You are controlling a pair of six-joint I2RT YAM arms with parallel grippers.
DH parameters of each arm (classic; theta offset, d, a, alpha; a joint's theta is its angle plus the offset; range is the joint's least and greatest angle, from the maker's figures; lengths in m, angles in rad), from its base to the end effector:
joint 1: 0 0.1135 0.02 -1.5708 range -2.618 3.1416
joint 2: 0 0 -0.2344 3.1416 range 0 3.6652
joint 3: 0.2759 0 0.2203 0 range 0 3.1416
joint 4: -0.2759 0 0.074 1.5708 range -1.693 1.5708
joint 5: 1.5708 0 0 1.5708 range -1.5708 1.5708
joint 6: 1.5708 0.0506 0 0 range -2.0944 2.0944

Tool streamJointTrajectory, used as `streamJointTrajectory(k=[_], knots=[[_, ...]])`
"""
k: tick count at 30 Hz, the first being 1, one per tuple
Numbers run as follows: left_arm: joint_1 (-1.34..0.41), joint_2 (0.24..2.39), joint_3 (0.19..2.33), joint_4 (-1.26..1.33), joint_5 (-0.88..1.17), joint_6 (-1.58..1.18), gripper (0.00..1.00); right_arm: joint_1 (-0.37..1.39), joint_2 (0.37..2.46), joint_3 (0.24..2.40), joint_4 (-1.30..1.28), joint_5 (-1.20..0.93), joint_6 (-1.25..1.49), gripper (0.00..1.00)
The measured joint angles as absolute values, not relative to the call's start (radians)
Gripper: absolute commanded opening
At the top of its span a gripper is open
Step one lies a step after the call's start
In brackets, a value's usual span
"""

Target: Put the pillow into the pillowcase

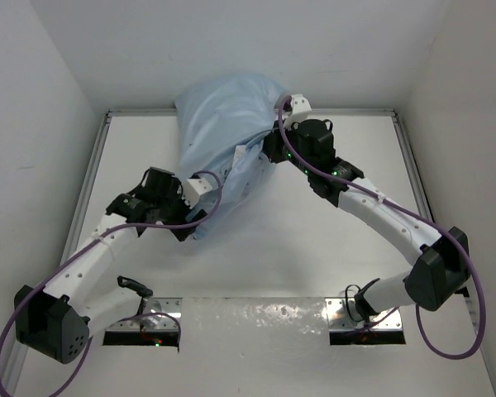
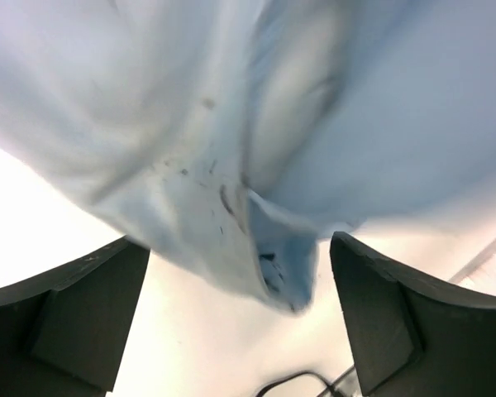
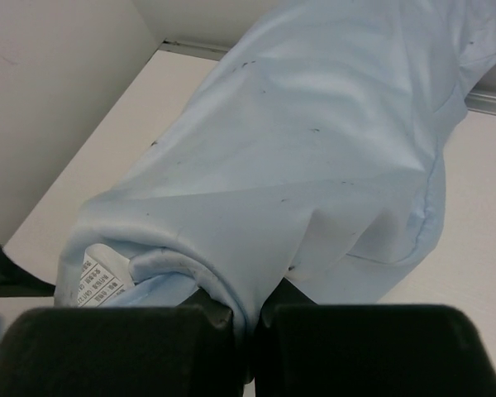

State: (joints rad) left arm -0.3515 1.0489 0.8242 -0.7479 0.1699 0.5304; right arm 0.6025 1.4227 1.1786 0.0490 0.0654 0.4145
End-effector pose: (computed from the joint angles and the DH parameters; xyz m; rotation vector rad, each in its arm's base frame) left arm 0.1782 -0.0745 0.2256 1.1389 2.2578 -0.1448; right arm 0.2719 0.1830 0.3282 -0.1218 1.8117 0.6743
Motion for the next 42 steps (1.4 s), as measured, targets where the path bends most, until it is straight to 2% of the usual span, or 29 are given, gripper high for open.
streamJointTrajectory(k=[4, 7, 10, 13, 15, 16, 21, 24, 27, 30, 32, 33, 35, 38, 42], knots=[[-0.352, 1.032, 0.954, -0.840, 0.281, 0.606, 0.93, 0.604, 1.437, 1.204, 0.035, 0.079, 0.398, 0.00], [-0.352, 1.007, 0.960, -0.842, 0.295, 0.615, 0.91, 0.604, 1.444, 1.211, 0.034, 0.082, 0.393, 0.00], [-0.352, 1.027, 0.908, -0.822, 0.266, 0.612, 0.88, 0.605, 1.444, 1.211, 0.034, 0.083, 0.392, 0.00], [-0.354, 1.105, 0.854, -0.809, 0.226, 0.601, 0.75, 0.605, 1.444, 1.211, 0.033, 0.083, 0.393, 0.00], [-0.354, 1.146, 0.825, -0.798, 0.184, 0.590, 0.40, 0.605, 1.444, 1.211, 0.031, 0.083, 0.392, 0.00], [-0.354, 1.155, 0.814, -0.789, 0.159, 0.584, 0.00, 0.605, 1.444, 1.211, 0.027, 0.083, 0.392, 0.00], [-0.353, 1.151, 0.815, -0.741, -0.002, 0.571, 0.00, 0.605, 1.444, 1.213, 0.011, 0.099, 0.378, 0.00], [-0.350, 1.126, 0.926, -0.767, -0.137, 0.589, 0.00, 0.604, 1.449, 1.277, -0.072, 0.120, 0.340, 0.00], [-0.344, 1.118, 1.261, -0.820, -0.242, 0.617, 0.00, 0.600, 1.489, 1.491, -0.220, 0.128, 0.288, 0.00], [-0.338, 1.176, 1.758, -0.793, -0.299, 0.636, 0.00, 0.594, 1.532, 1.765, -0.274, 0.132, 0.247, 0.00], [-0.336, 1.227, 2.090, -0.761, -0.312, 0.651, 0.00, 0.586, 1.502, 1.851, -0.257, 0.131, 0.232, 0.00], [-0.336, 1.227, 2.184, -0.730, -0.315, 0.658, 0.00, 0.584, 1.470, 1.861, -0.253, 0.133, 0.229, 0.00], [-0.341, 1.193, 2.253, -0.706, -0.303, 0.673, 0.00, 0.586, 1.396, 1.851, -0.225, 0.109, 0.229, 0.00], [-0.347, 1.122, 2.238, -0.699, -0.300, 0.697, 0.00, 0.627, 1.301, 1.817, -0.197, 0.007, 0.235, 0.00], [-0.347, 1.118, 2.207, -0.668, -0.365, 0.741, 0.00, 0.636, 1.304, 1.785, -0.204, -0.052, 0.240, 0.00]])
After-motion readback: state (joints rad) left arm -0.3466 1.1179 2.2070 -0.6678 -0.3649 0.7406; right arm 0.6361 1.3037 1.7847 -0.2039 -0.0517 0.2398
